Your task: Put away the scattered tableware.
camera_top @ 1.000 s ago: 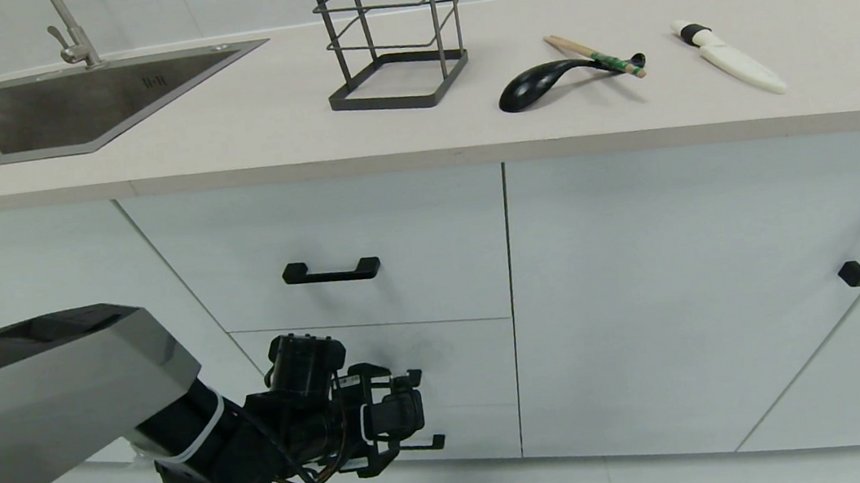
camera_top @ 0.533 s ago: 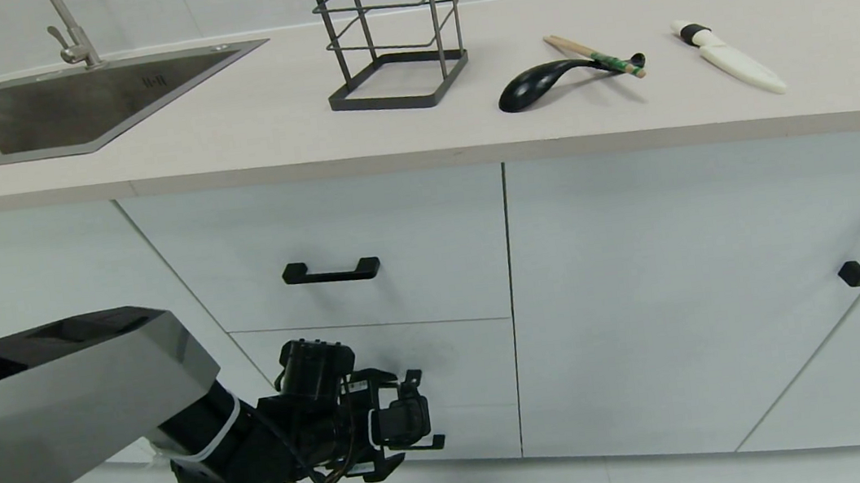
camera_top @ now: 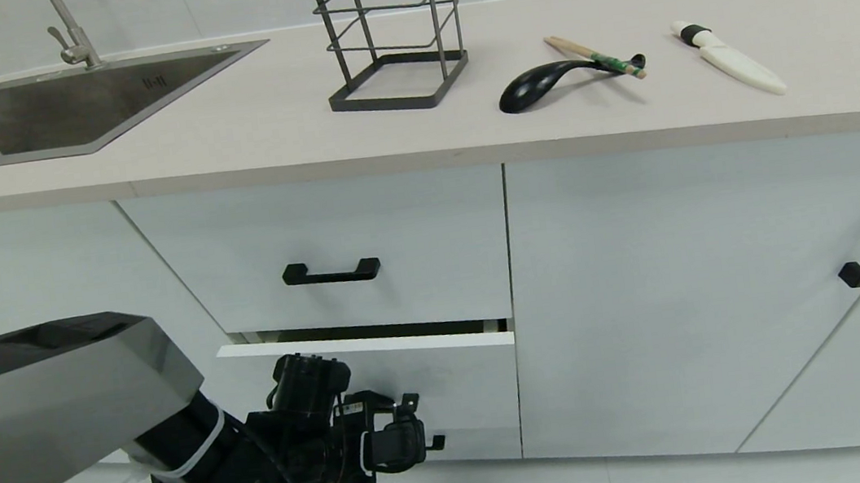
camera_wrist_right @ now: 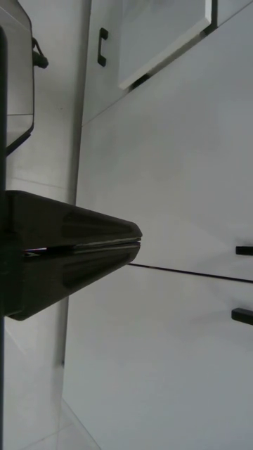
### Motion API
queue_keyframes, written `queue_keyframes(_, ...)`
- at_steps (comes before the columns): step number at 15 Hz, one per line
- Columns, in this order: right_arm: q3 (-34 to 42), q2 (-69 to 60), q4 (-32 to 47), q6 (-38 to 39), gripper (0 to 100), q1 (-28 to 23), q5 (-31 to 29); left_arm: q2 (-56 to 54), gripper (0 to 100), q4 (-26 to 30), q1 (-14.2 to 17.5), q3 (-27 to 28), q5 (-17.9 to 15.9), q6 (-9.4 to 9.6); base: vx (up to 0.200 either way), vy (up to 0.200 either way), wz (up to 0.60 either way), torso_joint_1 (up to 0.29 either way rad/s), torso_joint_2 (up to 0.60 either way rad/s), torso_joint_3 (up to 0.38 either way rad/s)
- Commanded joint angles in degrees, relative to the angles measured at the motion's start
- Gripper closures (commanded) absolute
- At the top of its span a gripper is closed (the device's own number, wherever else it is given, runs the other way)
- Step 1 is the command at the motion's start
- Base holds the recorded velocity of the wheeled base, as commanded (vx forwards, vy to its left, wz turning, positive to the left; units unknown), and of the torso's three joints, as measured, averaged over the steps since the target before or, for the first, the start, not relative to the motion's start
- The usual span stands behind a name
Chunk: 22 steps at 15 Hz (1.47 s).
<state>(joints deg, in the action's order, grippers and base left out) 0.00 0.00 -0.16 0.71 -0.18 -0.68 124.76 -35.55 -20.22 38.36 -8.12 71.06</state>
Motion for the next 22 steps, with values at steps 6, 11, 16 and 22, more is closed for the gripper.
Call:
queue_keyframes(6, 0.00, 0.00, -0.02, 0.00, 100, 0.01, -0.02, -7.78, 0, -0.49, -0.08, -4.79, -0.41, 0.04, 0.000, 0.000, 0.00, 0.000, 0.00, 0.000)
queue_keyframes(11, 0.00, 0.00, -0.02, -0.09, 100, 0.01, -0.02, -23.24, 0, 4.26, -7.90, -14.63, -0.49, -0.13, 0.000, 0.000, 0.00, 0.000, 0.00, 0.000)
queue_keyframes(16, 0.00, 0.00, 0.07, -0.09, 100, 0.01, -0.02, -37.57, 0, 27.55, -10.27, -4.79, -0.49, -0.31, 0.000, 0.000, 0.00, 0.000, 0.00, 0.000)
queue_keyframes(22, 0.00, 0.00, -0.02, -0.09, 100, 0.01, -0.02, -33.00, 0, 36.95, -8.96, 6.72, -3.57, 0.31, 0.000, 0.000, 0.00, 0.000, 0.00, 0.000)
